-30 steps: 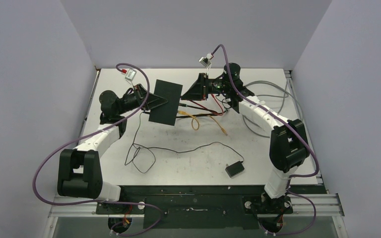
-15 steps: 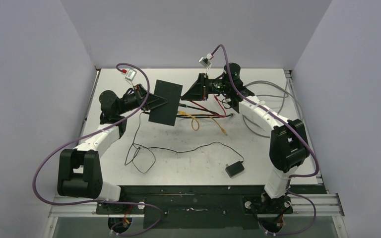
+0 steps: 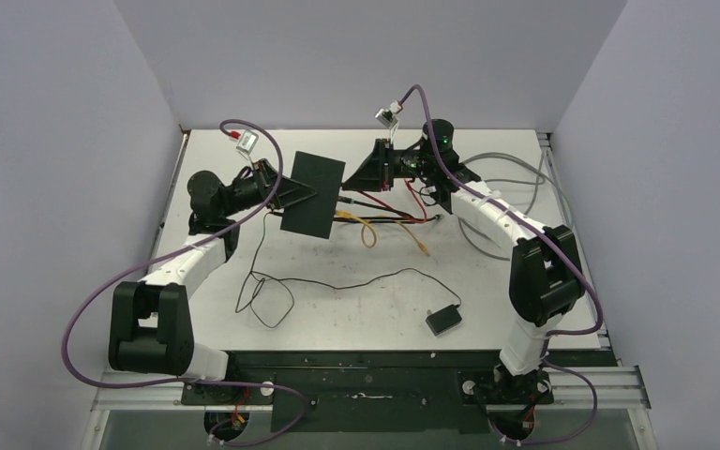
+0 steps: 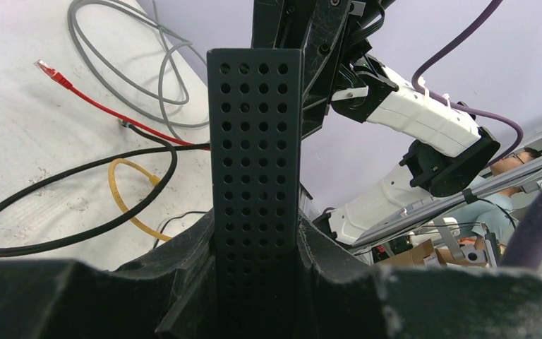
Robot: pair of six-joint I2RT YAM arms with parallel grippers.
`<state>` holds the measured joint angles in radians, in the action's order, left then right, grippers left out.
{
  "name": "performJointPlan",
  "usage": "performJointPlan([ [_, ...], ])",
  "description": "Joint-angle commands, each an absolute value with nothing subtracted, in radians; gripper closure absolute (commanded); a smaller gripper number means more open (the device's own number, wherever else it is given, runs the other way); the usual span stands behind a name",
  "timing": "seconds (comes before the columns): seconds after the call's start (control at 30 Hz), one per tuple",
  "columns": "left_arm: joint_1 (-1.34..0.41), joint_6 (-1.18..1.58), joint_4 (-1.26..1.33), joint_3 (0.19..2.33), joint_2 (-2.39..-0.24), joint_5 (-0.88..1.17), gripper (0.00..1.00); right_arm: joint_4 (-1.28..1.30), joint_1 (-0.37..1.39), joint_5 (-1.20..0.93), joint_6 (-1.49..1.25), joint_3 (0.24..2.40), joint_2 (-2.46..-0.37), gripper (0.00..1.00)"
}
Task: Pull the plug from the switch port
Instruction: Pull the connector from the switch port.
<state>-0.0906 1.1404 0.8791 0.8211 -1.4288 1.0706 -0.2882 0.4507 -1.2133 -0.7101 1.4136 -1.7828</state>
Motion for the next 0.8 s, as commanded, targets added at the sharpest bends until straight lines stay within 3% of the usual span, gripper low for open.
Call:
performJointPlan([
  [0.0, -0.077, 1.154, 0.999, 0.861, -1.39, 1.01, 1.0, -0.281, 0.445, -1.243, -0.643, 1.422, -1.785, 0.95],
  [0.77, -0.057, 1.219, 1.11, 0.833, -1.372, 0.985, 1.0, -0.147, 0.421, -1.23, -0.538, 1.415, -1.741, 0.95],
])
